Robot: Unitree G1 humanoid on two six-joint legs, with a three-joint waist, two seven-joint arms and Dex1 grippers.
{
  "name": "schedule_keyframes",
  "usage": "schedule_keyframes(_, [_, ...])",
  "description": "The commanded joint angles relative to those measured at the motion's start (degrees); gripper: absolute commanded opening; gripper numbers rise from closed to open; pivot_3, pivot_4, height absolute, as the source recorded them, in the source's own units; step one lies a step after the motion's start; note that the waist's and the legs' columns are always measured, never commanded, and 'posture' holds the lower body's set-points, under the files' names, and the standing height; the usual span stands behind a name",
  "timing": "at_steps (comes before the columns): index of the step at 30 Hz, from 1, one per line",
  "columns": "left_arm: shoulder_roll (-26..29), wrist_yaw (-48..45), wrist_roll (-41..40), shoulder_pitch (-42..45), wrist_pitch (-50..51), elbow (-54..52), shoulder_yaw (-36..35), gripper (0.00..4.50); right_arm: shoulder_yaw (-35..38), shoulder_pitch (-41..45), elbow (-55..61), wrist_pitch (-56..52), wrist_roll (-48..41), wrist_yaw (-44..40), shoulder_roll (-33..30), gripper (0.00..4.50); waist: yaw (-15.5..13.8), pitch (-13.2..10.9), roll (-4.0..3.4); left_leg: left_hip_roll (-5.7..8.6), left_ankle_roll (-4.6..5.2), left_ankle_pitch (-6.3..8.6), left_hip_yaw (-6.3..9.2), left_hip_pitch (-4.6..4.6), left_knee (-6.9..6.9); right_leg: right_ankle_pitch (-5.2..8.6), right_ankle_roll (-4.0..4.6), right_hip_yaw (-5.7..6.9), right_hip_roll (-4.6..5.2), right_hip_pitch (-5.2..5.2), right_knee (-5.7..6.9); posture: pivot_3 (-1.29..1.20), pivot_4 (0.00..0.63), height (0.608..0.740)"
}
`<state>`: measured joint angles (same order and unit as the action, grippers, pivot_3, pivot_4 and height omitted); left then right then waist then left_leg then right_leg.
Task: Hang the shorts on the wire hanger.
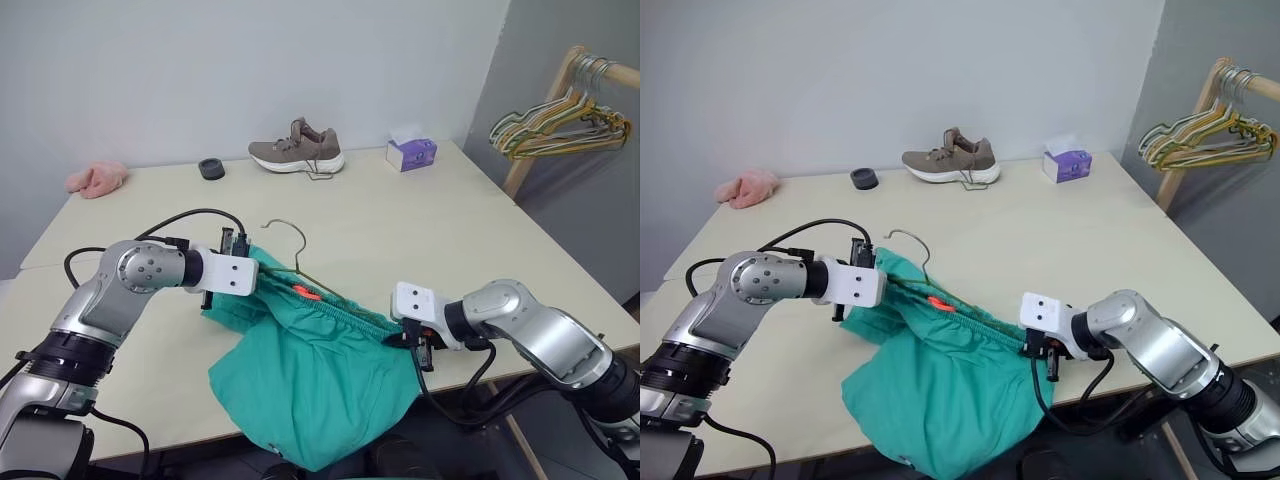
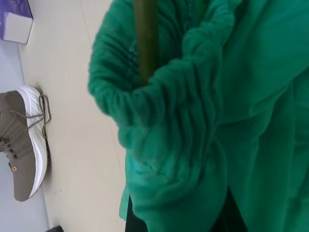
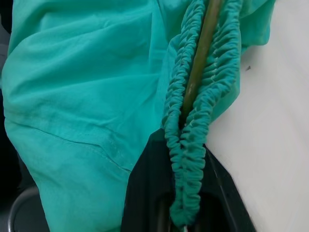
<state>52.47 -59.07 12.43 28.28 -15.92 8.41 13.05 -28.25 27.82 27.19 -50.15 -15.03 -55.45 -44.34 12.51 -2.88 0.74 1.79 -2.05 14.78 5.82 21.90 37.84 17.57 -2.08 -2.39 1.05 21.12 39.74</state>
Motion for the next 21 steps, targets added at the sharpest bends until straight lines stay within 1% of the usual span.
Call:
schedule_keyframes(1, [-0.2, 2.2, 1.0, 0.5, 0.2, -2.8, -1.4, 0.0, 3.2, 0.6, 3.4, -0.5, -1.6, 1.2, 1.3, 1.49, 0.0, 0.0, 0.01, 0.0, 0.0, 0.0, 0.01, 0.0, 0.0, 0.0, 0.0, 0.01, 0.0, 0.0, 0.01, -0.24, 0.0, 0.74])
schedule_keyframes(5, [-1.0, 5.4, 3.4, 1.5, 0.3, -3.1, -1.7, 0.0, 4.5, -1.2, 4.9, -2.3, -1.9, 3.4, 2.1, 2.93, 0.0, 0.0, 0.01, 0.0, 0.0, 0.0, 0.02, -0.01, 0.01, 0.0, 0.0, 0.01, 0.0, 0.0, 0.03, -0.24, 0.0, 0.74])
schedule_keyframes(6, [-1.2, 5.8, 3.6, 1.5, 0.5, -3.3, -1.6, 0.0, 4.6, -1.8, 5.2, -2.8, -2.1, 3.8, 2.1, 3.18, 0.0, 0.0, 0.03, 0.0, 0.0, 0.0, 0.02, -0.01, 0.02, 0.0, 0.0, 0.02, 0.0, -0.01, 0.03, -0.24, 0.0, 0.74])
schedule_keyframes(10, [-2.0, 6.7, 3.2, 0.4, 1.8, -4.3, -1.8, 0.0, 4.1, -4.8, 5.6, -3.5, -1.6, 5.2, 1.1, 3.18, 0.0, 0.0, 0.03, 0.01, 0.0, 0.0, 0.01, 0.0, 0.02, 0.0, 0.0, 0.01, 0.0, 0.0, 0.03, -0.24, 0.0, 0.74])
schedule_keyframes(15, [-1.7, 6.6, 2.9, -1.0, 2.0, -4.2, -1.8, 0.0, 4.4, -8.7, 5.3, -3.2, -0.9, 7.1, -0.3, 3.18, 0.0, 0.0, 0.03, 0.01, 0.0, 0.0, 0.01, -0.01, 0.02, 0.0, 0.0, 0.02, 0.0, -0.01, 0.03, -0.25, 0.0, 0.74])
schedule_keyframes(17, [-2.2, 6.3, 1.6, -1.6, 3.2, -4.0, -2.2, 0.0, 3.8, -9.5, 3.5, -2.2, 0.4, 9.4, 1.2, 3.18, 0.1, 0.0, 0.03, 0.01, 0.0, 0.0, 0.02, -0.02, 0.01, 0.0, 0.0, 0.02, 0.0, -0.02, 0.03, -0.25, 0.0, 0.74])
schedule_keyframes(21, [-2.8, 5.7, -0.5, -2.8, 5.8, -3.7, -2.7, 0.0, 2.6, -9.2, -1.7, 0.1, 3.0, 13.5, 6.2, 3.18, 0.1, 0.0, 0.06, 0.0, 0.0, 0.0, -0.01, -0.06, 0.02, 0.0, 0.0, 0.0, -0.02, -0.02, 0.11, -0.24, 0.0, 0.74])
